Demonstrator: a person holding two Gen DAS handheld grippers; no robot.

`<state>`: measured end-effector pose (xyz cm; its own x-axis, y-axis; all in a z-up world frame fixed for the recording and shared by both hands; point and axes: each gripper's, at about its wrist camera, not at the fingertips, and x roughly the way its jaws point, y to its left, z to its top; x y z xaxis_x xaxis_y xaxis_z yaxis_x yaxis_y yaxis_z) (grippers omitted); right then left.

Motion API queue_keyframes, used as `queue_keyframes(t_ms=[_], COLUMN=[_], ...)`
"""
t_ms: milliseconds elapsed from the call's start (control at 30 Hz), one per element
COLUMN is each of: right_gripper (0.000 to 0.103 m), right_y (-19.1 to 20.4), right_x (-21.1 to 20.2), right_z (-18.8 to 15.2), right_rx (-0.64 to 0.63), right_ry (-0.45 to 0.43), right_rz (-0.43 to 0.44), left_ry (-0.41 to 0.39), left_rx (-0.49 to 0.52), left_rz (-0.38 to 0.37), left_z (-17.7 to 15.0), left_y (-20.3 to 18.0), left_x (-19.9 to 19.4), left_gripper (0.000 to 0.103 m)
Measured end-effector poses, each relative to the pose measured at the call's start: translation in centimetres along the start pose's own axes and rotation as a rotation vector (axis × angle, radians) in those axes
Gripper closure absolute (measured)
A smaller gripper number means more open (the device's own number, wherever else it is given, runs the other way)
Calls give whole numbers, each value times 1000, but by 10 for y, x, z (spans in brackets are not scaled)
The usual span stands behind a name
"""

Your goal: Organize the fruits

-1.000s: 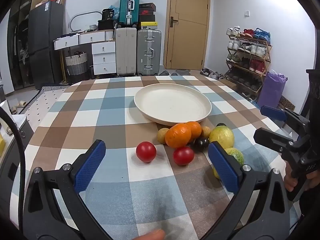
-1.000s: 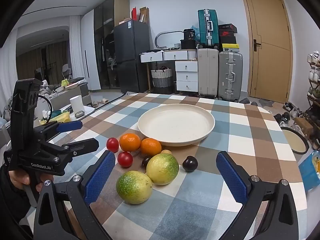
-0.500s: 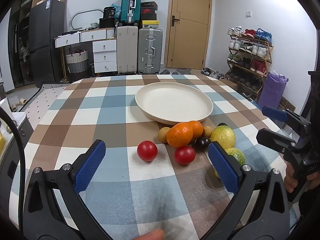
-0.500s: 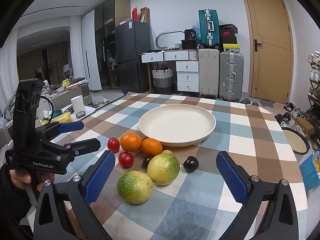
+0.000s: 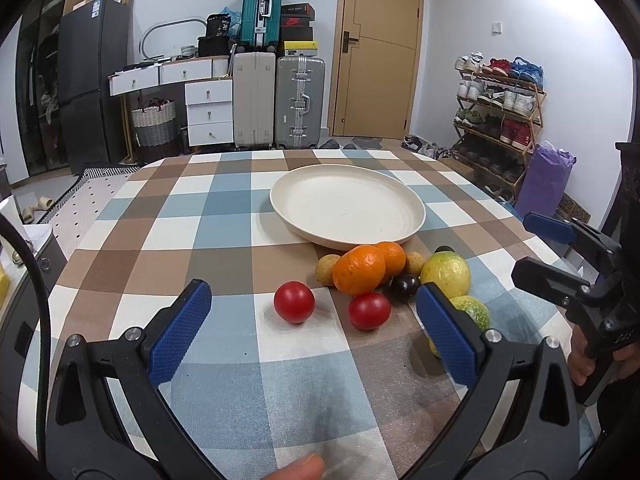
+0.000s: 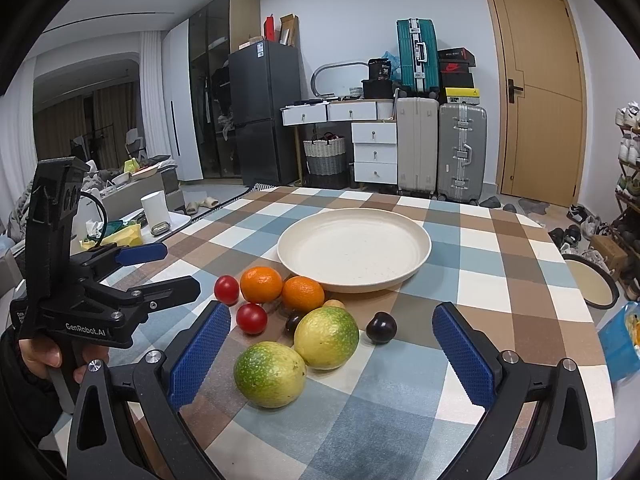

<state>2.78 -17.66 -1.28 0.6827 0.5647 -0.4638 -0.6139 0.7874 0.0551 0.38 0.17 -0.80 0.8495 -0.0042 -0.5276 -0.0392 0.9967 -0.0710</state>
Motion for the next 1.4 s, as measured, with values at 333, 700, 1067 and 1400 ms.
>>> queue_keyframes(t_ms=[333, 700, 1067, 1400], right_gripper=[0, 0, 0, 0], right_y=[0, 3, 3, -3], right_x=[0, 0, 6, 6], right_z=[1, -1, -2, -1], right_rx=[0, -3, 0, 25], right_ry=[2, 4, 13, 23], right_rz=[1, 3, 0, -18], left_ry=[-8, -9, -20, -17], left_rx=[0, 10, 31, 39], left_rz=[-17, -26, -43, -42], left_z=[2, 3, 4, 3], left_y=[-1, -3, -6, -7], left_x=[-5, -9, -14, -14], left_gripper=[1, 1, 1, 1])
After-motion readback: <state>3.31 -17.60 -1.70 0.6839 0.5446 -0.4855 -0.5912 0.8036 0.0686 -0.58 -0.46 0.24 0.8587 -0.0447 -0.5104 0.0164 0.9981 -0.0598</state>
